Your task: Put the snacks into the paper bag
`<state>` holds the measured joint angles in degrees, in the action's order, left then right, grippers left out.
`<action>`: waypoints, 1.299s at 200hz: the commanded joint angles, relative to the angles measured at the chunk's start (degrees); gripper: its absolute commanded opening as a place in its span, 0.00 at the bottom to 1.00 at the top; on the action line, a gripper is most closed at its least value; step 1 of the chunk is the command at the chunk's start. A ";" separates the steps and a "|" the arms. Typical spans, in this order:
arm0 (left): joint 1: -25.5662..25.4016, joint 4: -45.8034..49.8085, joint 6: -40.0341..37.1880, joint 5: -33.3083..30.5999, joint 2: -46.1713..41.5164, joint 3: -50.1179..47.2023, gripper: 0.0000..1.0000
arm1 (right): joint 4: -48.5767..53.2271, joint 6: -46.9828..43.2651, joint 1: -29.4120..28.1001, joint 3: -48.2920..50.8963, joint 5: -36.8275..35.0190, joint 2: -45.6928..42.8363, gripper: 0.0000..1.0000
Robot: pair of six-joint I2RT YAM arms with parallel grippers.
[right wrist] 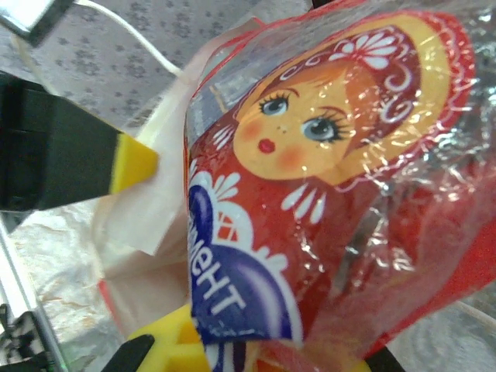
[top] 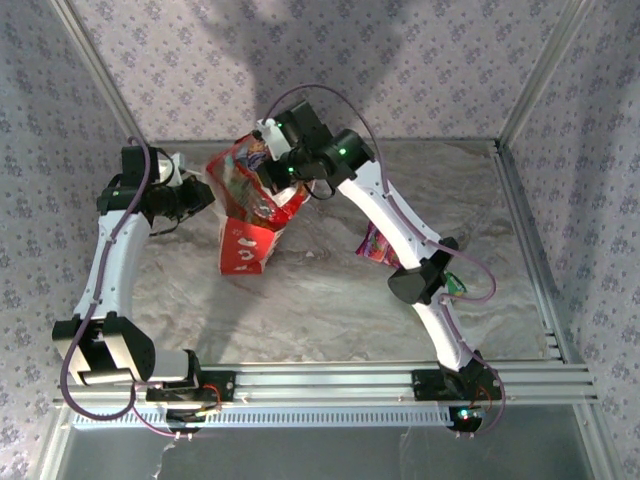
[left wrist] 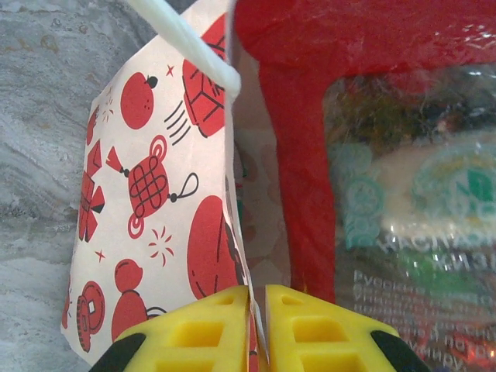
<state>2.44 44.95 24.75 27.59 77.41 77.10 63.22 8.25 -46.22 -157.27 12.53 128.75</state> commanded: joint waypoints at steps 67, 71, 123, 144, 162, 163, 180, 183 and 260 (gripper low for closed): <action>-0.62 0.07 0.38 -0.50 0.05 0.08 0.14 | -7.74 6.92 -0.26 -1.83 11.17 1.97 0.04; -0.66 0.11 0.37 -0.44 0.03 0.09 0.14 | -7.23 6.75 -0.27 -2.08 10.10 2.06 0.04; -0.62 0.03 0.55 -0.61 0.14 0.69 0.14 | -4.07 5.26 -0.65 -2.60 1.67 1.59 0.04; -0.60 -0.12 0.73 -0.61 0.22 0.64 0.13 | -4.64 5.37 -0.96 -2.60 -0.23 1.21 0.04; -0.66 -0.12 0.82 -0.61 0.29 0.53 0.14 | -5.50 6.10 -1.24 -2.60 -0.51 1.23 0.04; -0.67 -0.12 0.82 -0.61 0.29 0.52 0.14 | -5.53 6.13 -1.24 -2.60 -0.46 1.24 0.04; -0.71 -0.10 0.78 -0.53 0.16 0.51 0.13 | -6.50 6.68 -1.67 -2.60 0.99 1.75 0.04; -0.76 -0.13 0.82 -0.53 0.18 0.57 0.14 | -6.57 6.81 -1.64 -2.60 1.25 1.89 0.04; -0.68 0.05 0.56 -0.44 0.24 1.04 0.14 | -4.34 8.41 -2.21 -2.25 6.07 4.70 0.13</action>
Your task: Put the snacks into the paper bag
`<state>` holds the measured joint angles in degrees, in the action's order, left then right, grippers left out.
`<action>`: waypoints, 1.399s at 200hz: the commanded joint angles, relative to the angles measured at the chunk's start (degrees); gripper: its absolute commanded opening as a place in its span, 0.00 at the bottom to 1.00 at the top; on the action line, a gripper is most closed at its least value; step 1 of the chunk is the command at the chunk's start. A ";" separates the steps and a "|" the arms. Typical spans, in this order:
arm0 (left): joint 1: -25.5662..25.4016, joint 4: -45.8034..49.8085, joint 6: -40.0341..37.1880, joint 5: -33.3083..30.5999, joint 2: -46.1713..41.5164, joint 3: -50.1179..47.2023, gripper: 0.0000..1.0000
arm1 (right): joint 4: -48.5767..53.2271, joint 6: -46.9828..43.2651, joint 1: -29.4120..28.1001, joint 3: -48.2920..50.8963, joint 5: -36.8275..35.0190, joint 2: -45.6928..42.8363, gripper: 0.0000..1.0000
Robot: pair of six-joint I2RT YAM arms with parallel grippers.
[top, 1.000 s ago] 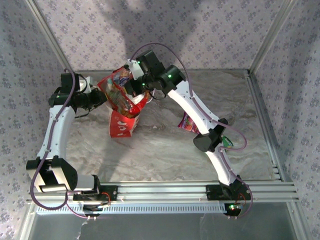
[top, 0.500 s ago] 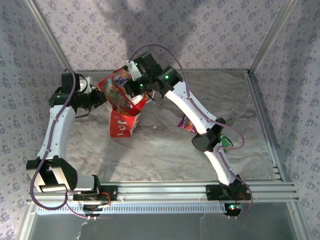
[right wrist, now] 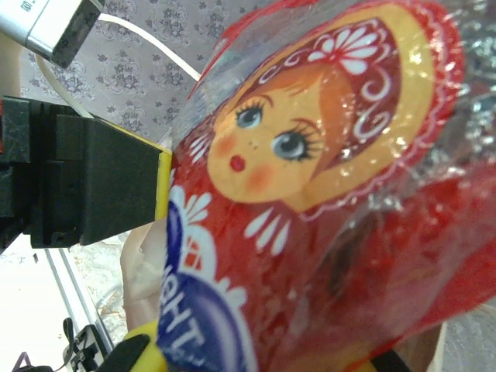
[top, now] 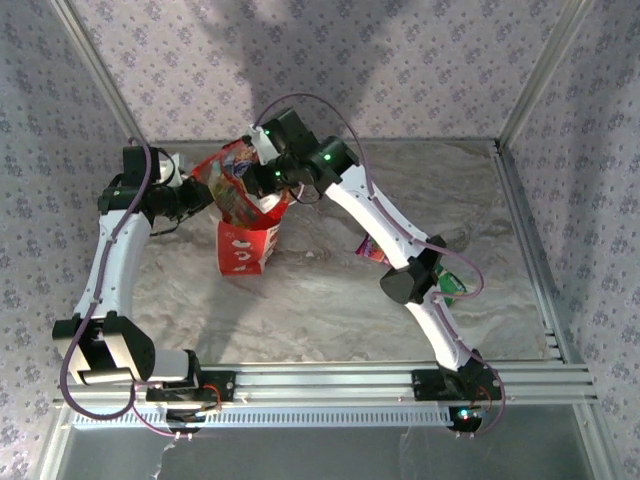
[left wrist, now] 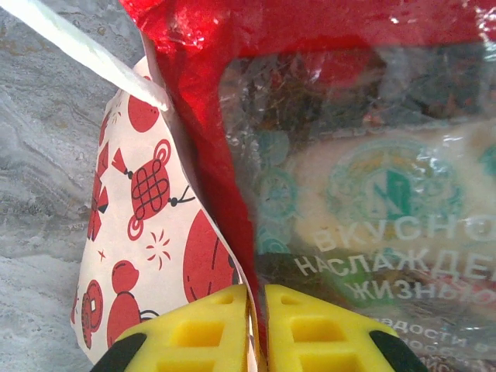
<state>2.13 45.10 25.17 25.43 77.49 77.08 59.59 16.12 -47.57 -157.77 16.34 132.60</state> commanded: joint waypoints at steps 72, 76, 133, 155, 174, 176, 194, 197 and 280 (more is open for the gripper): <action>-0.30 0.00 -0.10 1.15 0.09 0.68 0.13 | 1.20 -5.53 -2.32 -1.66 -4.77 -3.13 0.55; -0.34 0.11 -0.15 1.03 0.05 0.70 0.13 | 1.56 -5.57 -2.35 -1.58 -5.68 -3.48 0.56; 0.66 1.06 -0.70 -0.72 0.16 0.55 0.14 | 2.18 -6.52 -1.58 5.10 -13.45 -11.36 0.53; 1.80 1.21 -0.63 -0.78 0.09 0.19 0.13 | 4.92 -6.71 -1.39 5.56 -17.64 -13.22 0.51; 2.43 1.22 -0.73 -0.82 0.07 -0.03 0.14 | 6.62 -6.42 -1.30 8.27 -21.50 -15.78 0.50; 2.48 1.22 -0.73 -0.82 0.08 -0.01 0.14 | 6.66 -6.33 -1.30 8.71 -21.87 -16.14 0.50; 2.59 1.22 -0.82 -0.82 0.24 0.07 0.14 | 6.33 -5.45 -1.06 13.24 -23.53 -19.61 0.49; 2.59 1.22 -0.82 -0.76 0.35 0.13 0.14 | 6.17 -5.28 -1.04 14.13 -23.57 -20.28 0.49; 2.53 1.80 -1.08 -0.99 0.98 1.31 0.14 | -4.33 -1.32 1.74 30.16 -9.37 -28.23 0.48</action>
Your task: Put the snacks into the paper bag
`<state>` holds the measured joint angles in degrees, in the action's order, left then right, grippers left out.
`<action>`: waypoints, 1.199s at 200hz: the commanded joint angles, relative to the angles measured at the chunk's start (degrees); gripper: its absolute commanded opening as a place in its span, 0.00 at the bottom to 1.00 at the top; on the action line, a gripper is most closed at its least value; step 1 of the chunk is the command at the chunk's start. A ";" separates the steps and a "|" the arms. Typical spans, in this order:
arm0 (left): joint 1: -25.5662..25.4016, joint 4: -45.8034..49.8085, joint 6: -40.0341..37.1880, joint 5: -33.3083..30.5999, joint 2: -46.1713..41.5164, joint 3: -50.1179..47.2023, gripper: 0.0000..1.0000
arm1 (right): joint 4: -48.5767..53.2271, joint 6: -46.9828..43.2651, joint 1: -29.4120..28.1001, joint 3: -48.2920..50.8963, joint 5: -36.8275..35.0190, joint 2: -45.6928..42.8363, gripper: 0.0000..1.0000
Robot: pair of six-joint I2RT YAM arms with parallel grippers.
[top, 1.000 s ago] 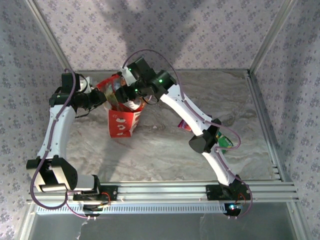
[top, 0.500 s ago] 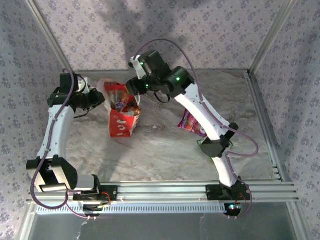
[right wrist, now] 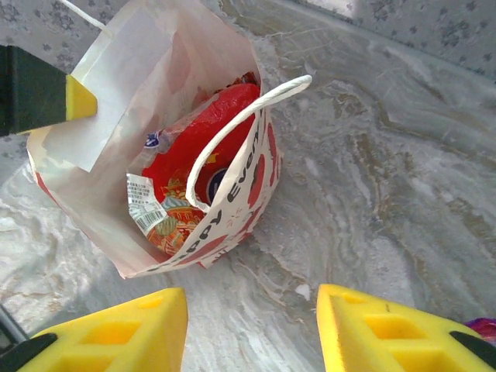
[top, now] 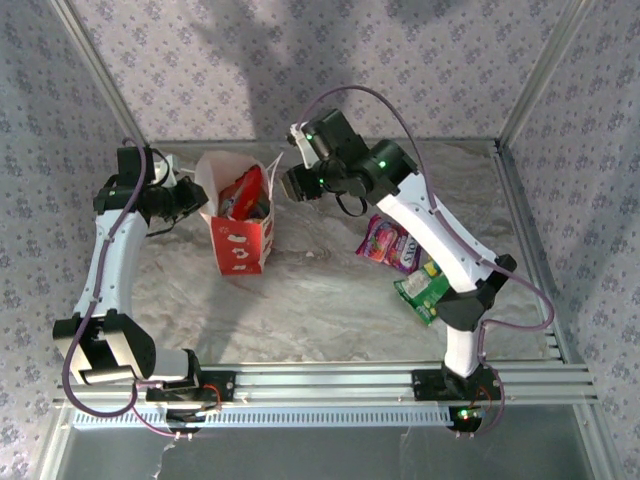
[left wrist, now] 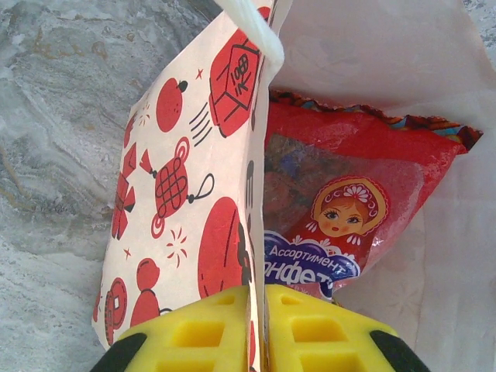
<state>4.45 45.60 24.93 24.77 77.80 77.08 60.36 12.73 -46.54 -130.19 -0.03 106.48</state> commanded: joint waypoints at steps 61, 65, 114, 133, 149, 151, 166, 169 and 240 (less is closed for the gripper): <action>0.08 2.87 -1.81 -1.69 0.77 2.52 0.15 | -14.06 4.38 0.91 7.65 13.05 -4.02 0.55; 0.12 2.89 -1.81 -1.66 0.77 2.59 0.15 | -14.34 4.49 0.96 7.67 13.37 -3.77 0.55; -0.76 4.47 -3.53 -1.66 1.43 5.34 0.18 | -12.42 5.18 1.80 1.00 13.61 3.43 0.57; -1.40 5.83 -5.05 -1.44 2.13 7.22 0.22 | -10.47 5.20 1.97 -3.31 13.03 6.49 0.57; -1.98 7.07 -6.30 -1.70 2.64 8.71 0.27 | -8.80 5.24 2.24 -6.48 12.68 9.06 0.57; -2.07 7.11 -6.41 -1.80 2.65 8.88 0.28 | -8.60 5.21 2.20 -6.76 12.66 9.29 0.57; -2.50 8.20 -7.50 -2.51 2.99 10.09 0.30 | -7.68 5.24 2.42 -8.98 13.11 10.96 0.57; -2.67 8.41 -7.79 -2.62 3.05 10.36 0.31 | -7.52 5.32 2.43 -9.35 13.20 11.28 0.57; -3.46 12.04 -11.17 -6.20 4.79 16.69 0.45 | -7.61 5.33 3.11 -12.46 11.96 12.66 0.00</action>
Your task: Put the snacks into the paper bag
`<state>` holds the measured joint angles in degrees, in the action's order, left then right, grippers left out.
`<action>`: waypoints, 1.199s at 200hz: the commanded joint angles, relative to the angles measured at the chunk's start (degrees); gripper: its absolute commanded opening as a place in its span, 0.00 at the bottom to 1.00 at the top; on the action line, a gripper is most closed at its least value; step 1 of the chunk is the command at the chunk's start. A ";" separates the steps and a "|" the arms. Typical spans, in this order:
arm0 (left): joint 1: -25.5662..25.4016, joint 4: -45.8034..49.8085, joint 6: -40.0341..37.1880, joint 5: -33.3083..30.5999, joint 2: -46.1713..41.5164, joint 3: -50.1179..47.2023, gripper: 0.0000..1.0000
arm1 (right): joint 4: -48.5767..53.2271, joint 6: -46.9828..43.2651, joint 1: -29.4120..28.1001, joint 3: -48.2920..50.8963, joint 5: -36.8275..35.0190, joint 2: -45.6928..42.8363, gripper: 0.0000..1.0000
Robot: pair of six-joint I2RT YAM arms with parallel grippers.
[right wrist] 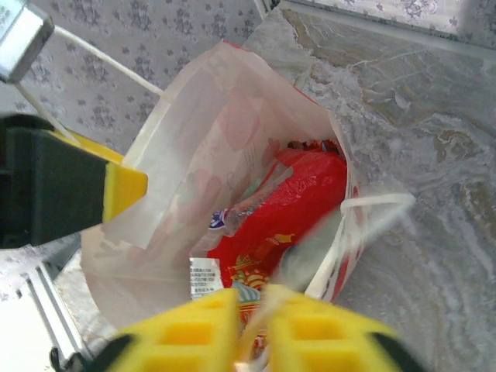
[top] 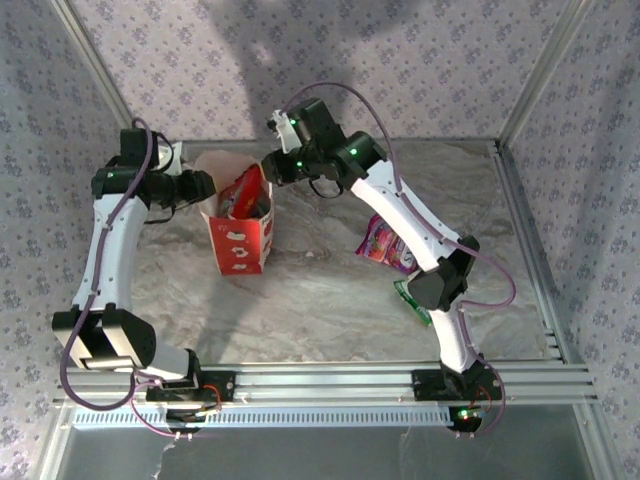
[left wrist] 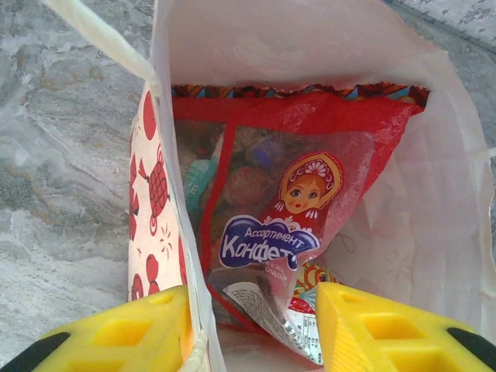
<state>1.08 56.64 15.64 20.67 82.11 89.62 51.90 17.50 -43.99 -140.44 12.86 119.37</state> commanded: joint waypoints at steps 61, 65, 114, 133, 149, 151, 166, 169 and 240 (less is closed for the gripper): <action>-1.08 1.16 -1.01 -2.49 1.89 5.44 0.42 | 0.86 -0.86 1.23 -1.78 -3.89 -3.28 0.00; -1.34 1.03 -0.84 -2.38 1.94 5.25 0.42 | 0.83 -1.03 1.28 -1.45 -4.31 -3.63 0.00; -5.60 -1.86 1.73 -1.99 3.18 3.94 0.42 | -0.83 -1.32 2.25 3.69 -7.06 -8.19 0.00; -7.63 -2.20 2.27 -2.03 3.74 4.48 0.42 | -1.47 -1.52 2.89 6.04 -8.20 -10.25 0.00; -9.31 -2.65 2.63 -2.12 4.41 4.91 0.42 | -1.95 -1.59 3.41 8.41 -8.59 -12.12 0.00; -9.49 -2.72 2.71 -2.12 4.50 5.00 0.42 | -2.02 -1.59 3.52 8.73 -8.67 -12.31 0.00; -10.75 -3.43 3.47 -2.20 5.18 5.13 0.41 | -2.36 -1.74 3.98 11.18 -9.48 -14.21 0.00; -10.97 -3.53 3.66 -2.27 5.32 5.19 0.41 | -2.49 -1.76 4.07 11.76 -9.70 -14.53 0.00; -16.26 -5.81 6.03 -2.38 9.42 7.13 0.40 | -5.34 -2.09 7.29 23.40 -12.32 -25.31 0.00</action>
<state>-13.45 52.64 20.08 18.57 90.39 94.32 51.07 16.64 -38.04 -118.48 3.16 100.40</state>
